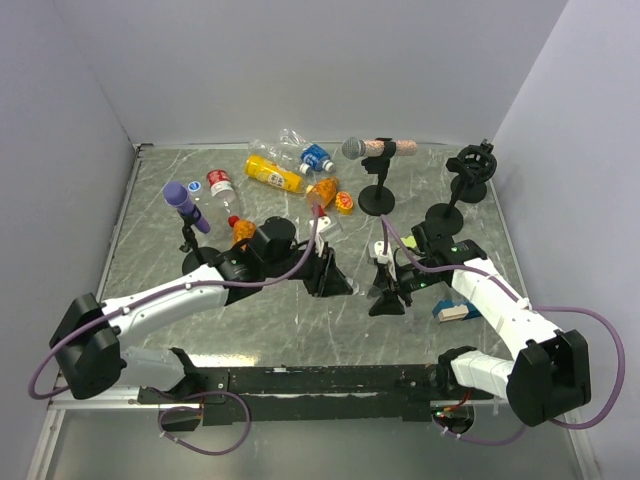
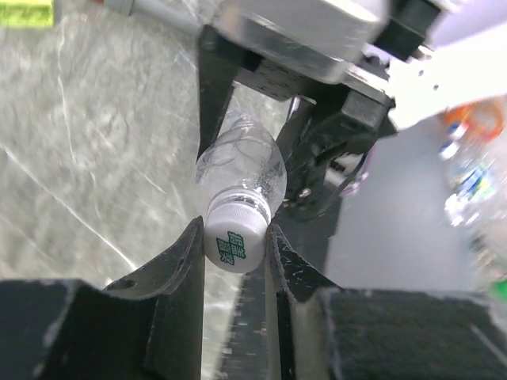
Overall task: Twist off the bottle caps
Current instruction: Unscrew the bottle cap from the plastic bottle, then place the bottle cap at the center of the board.
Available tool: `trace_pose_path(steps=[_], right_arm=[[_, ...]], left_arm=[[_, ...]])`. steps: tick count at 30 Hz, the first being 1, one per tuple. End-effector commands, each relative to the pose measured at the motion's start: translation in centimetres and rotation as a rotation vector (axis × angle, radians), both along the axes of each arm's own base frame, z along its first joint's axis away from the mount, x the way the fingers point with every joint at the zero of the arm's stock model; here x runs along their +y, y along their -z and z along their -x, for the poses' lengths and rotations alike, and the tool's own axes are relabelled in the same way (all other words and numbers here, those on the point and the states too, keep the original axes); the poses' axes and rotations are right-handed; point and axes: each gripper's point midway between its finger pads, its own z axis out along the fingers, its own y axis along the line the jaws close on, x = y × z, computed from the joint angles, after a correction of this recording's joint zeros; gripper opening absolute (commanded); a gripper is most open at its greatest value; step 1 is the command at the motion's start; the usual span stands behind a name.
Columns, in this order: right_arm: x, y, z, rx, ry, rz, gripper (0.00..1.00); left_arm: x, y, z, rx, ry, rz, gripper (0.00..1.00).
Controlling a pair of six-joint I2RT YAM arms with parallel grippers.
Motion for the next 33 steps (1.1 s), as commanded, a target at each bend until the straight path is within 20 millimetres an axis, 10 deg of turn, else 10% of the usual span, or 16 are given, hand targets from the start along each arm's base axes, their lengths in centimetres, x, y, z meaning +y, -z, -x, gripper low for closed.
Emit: trace_pose_path(steps=[1, 33], right_arm=[[0.5, -0.5, -0.3, -0.045, -0.027, -0.036, 0.17], [0.3, -0.6, -0.5, -0.057, -0.012, -0.026, 0.17]], left_arm=[[0.9, -4.5, -0.6, 0.122, -0.171, 0.088, 0.01], [7.4, 0.6, -1.6, 0.148, -0.463, -0.090, 0.01]])
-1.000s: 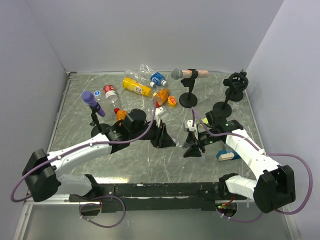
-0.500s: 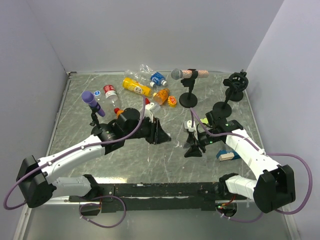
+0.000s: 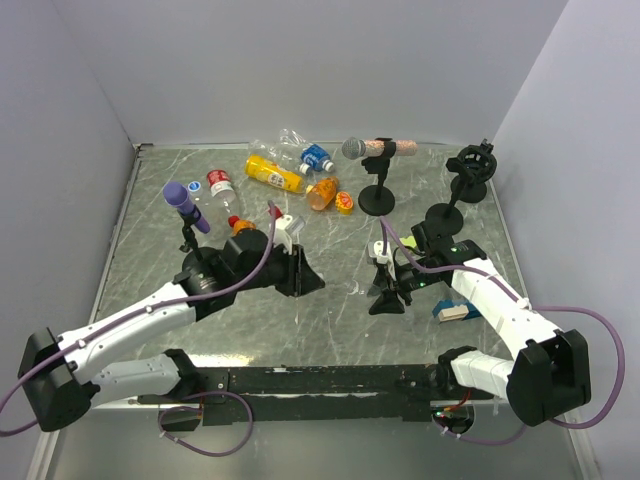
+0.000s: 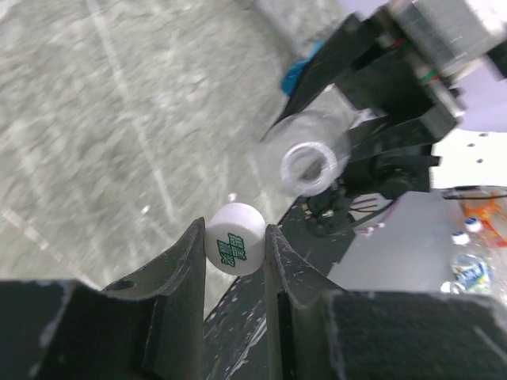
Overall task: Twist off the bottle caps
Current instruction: Place the bottle cap at the center of the board.
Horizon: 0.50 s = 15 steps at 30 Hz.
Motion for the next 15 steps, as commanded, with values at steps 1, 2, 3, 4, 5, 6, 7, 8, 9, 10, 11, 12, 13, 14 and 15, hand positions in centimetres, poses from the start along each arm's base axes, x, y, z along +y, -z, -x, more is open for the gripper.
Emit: trace_pose_path(steps=[1, 2, 3, 4, 5, 6, 7, 8, 9, 10, 11, 12, 13, 14, 15], right_arm=[[0.1, -0.6, -0.3, -0.037, -0.005, -0.021, 0.17], [0.1, -0.6, -0.3, -0.036, -0.004, -0.020, 0.17], [0.1, -0.6, -0.3, -0.036, -0.003, -0.018, 0.18], [0.1, -0.6, -0.4, -0.039, -0.002, -0.018, 0.18], [0.1, -0.6, -0.4, -0.041, -0.002, -0.017, 0.18], [0.1, -0.7, -0.3, -0.041, -0.001, -0.019, 0.18], [0.1, -0.6, -0.3, -0.039, -0.003, -0.018, 0.18], [0.1, -0.6, -0.4, -0.041, -0.001, -0.019, 0.18], [0.1, -0.6, -0.4, -0.039, -0.001, -0.018, 0.18], [0.1, -0.6, -0.4, -0.041, 0.000, -0.018, 0.18], [0.1, -0.6, -0.4, -0.041, 0.000, -0.018, 0.18], [0.1, -0.6, -0.4, -0.040, 0.001, -0.016, 0.18], [0.1, -0.6, -0.4, -0.040, 0.001, -0.016, 0.18], [0.0, -0.6, -0.5, -0.041, 0.002, -0.013, 0.18], [0.1, -0.6, -0.5, -0.039, 0.003, -0.015, 0.18]], left_arm=[[2.1, 1.0, -0.5, -0.016, -0.087, -0.059, 0.01], [2.6, 1.5, -0.6, -0.013, -0.104, -0.079, 0.01], [3.0, 2.0, -0.5, 0.000, -0.121, -0.098, 0.01], [3.5, 2.6, -0.6, 0.009, -0.139, -0.121, 0.01], [3.9, 3.1, -0.6, 0.022, -0.159, -0.144, 0.01], [4.3, 3.6, -0.7, 0.029, -0.175, -0.162, 0.01], [4.8, 4.1, -0.7, 0.038, -0.194, -0.185, 0.01], [5.2, 4.5, -0.7, 0.046, -0.210, -0.203, 0.01], [5.6, 5.1, -0.7, 0.050, -0.225, -0.223, 0.01], [6.0, 5.5, -0.6, 0.065, -0.232, -0.241, 0.01], [6.5, 5.9, -0.8, 0.065, -0.258, -0.267, 0.01], [6.8, 6.2, -0.9, 0.066, -0.270, -0.283, 0.01], [7.0, 6.6, -1.0, 0.069, -0.279, -0.300, 0.01], [7.0, 7.0, -1.0, 0.075, -0.281, -0.309, 0.01], [7.1, 7.3, -1.1, 0.076, -0.286, -0.318, 0.01]])
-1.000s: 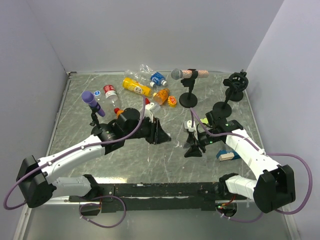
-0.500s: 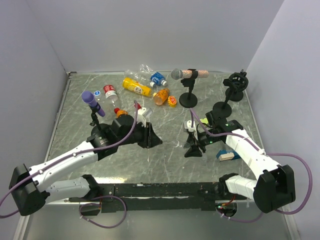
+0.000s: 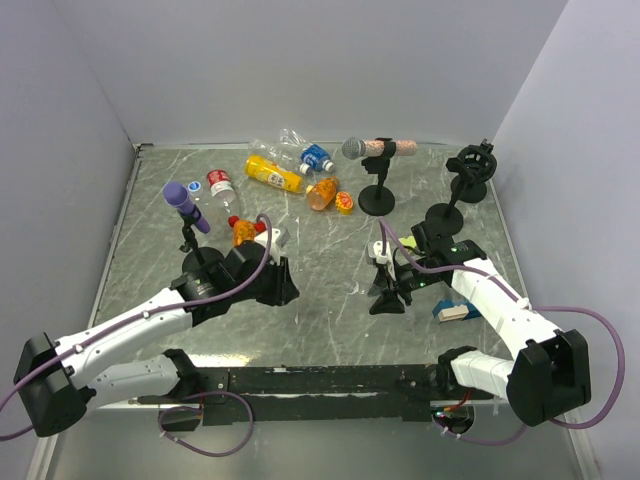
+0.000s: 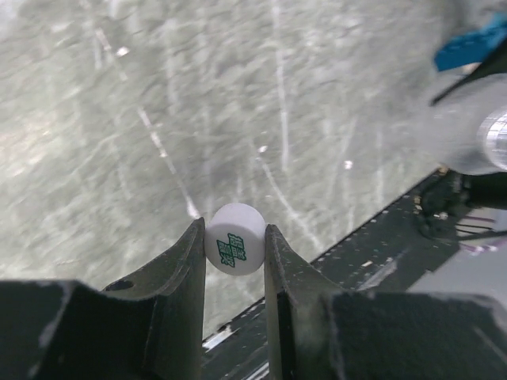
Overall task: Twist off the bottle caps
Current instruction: Place the bottle cap at the center of the board.
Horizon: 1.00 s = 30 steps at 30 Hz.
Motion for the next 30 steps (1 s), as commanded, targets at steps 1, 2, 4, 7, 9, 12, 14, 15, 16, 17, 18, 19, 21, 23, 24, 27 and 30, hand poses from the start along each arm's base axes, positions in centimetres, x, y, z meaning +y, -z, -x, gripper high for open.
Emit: trace_pose_path(steps=[1, 2, 4, 7, 9, 12, 14, 15, 16, 17, 18, 19, 21, 23, 24, 27, 30], right_arm=[[0.2, -0.8, -0.4, -0.036, -0.003, -0.025, 0.18], [0.2, -0.8, -0.4, -0.036, 0.000, -0.024, 0.18], [0.2, -1.2, -0.8, -0.048, 0.016, -0.023, 0.18], [-0.5, -2.2, -2.1, -0.066, 0.086, -0.027, 0.18], [-1.2, -3.3, -2.9, -0.086, 0.142, -0.048, 0.18], [-2.6, -4.8, -3.9, -0.138, 0.225, -0.079, 0.18], [-3.6, -5.8, -4.6, -0.173, 0.299, -0.096, 0.18], [-4.2, -6.4, -5.0, -0.199, 0.341, -0.107, 0.19], [-4.7, -6.7, -5.4, -0.208, 0.377, -0.109, 0.19], [-5.1, -7.1, -5.7, -0.227, 0.404, -0.115, 0.19], [-5.9, -7.3, -6.3, -0.239, 0.452, -0.113, 0.19], [-6.3, -7.5, -6.6, -0.246, 0.476, -0.114, 0.19], [-6.8, -7.6, -6.9, -0.249, 0.508, -0.113, 0.19], [-7.1, -7.8, -7.3, -0.253, 0.535, -0.112, 0.19], [-7.3, -7.8, -7.4, -0.251, 0.547, -0.108, 0.19], [-7.7, -7.7, -8.0, -0.251, 0.579, -0.095, 0.19], [-8.1, -7.6, -8.5, -0.252, 0.610, -0.087, 0.19]], left_arm=[[1.3, 1.5, -0.8, 0.004, -0.073, -0.064, 0.01], [1.2, 2.0, -0.9, 0.008, -0.075, -0.073, 0.01], [0.4, 2.6, -1.4, 0.008, -0.074, -0.063, 0.01], [-2.2, 2.6, -2.6, 0.013, -0.044, -0.006, 0.01], [-4.6, 2.4, -3.7, 0.013, -0.016, 0.046, 0.01], [-8.4, 2.6, -5.1, 0.049, 0.052, 0.090, 0.01], [-10.9, 2.8, -6.2, 0.073, 0.081, 0.112, 0.01], [-12.2, 3.1, -6.7, 0.092, 0.098, 0.121, 0.01], [-13.2, 3.4, -7.1, 0.111, 0.106, 0.127, 0.01], [-14.5, 3.0, -8.0, 0.114, 0.109, 0.142, 0.01], [-15.6, 2.9, -8.6, 0.124, 0.110, 0.150, 0.01], [-16.3, 3.7, -9.0, 0.144, 0.108, 0.139, 0.01], [-18.1, 4.0, -9.8, 0.159, 0.110, 0.148, 0.01], [-19.5, 4.8, -10.4, 0.177, 0.106, 0.150, 0.02], [-20.3, 5.9, -10.5, 0.199, 0.105, 0.147, 0.03], [-22.2, 6.8, -11.4, 0.215, 0.088, 0.164, 0.04], [-24.0, 7.3, -12.3, 0.222, 0.061, 0.195, 0.06]])
